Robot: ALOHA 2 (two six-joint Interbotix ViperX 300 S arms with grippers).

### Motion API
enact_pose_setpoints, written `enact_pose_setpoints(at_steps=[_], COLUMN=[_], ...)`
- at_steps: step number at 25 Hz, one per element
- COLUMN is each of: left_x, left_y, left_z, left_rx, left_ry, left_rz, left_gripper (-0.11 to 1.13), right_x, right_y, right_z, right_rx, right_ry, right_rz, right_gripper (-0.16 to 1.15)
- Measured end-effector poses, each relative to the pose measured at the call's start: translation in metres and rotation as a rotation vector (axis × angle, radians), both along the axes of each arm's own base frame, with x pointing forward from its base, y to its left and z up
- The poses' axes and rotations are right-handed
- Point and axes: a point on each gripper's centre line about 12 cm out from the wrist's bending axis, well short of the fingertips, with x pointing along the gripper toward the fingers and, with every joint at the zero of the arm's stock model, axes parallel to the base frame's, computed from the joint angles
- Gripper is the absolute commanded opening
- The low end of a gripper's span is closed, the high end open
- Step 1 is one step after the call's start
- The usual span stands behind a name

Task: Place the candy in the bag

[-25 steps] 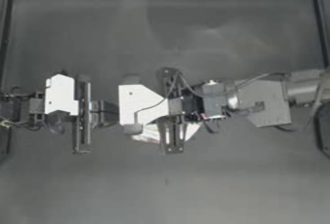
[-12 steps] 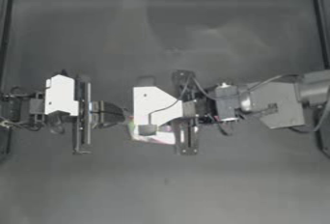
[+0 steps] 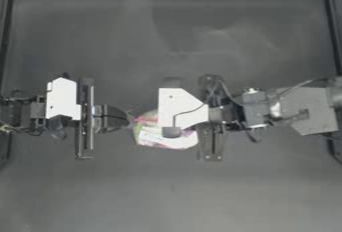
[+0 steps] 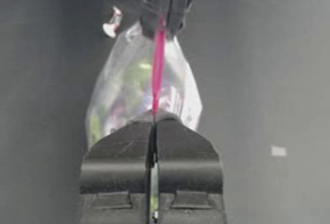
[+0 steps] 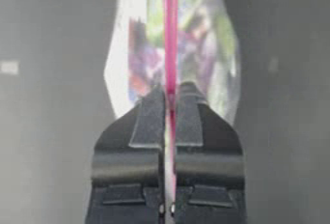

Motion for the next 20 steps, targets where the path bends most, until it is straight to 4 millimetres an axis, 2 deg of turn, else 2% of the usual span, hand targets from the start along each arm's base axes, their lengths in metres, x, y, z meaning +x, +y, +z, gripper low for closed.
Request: enact_pose_setpoints(at_steps=[20], left_x=[0.000], left_y=[0.001], left_z=[-0.001], left_rx=[-0.001], left_ry=[0.001], left_rz=[0.003], left_gripper=[0.03], right_x=[-0.055], right_y=[0.000], right_z=[-0.005], right_rx=[0.044], right_ry=[0.015], right_rz=[-0.117], right_gripper=[0.06])
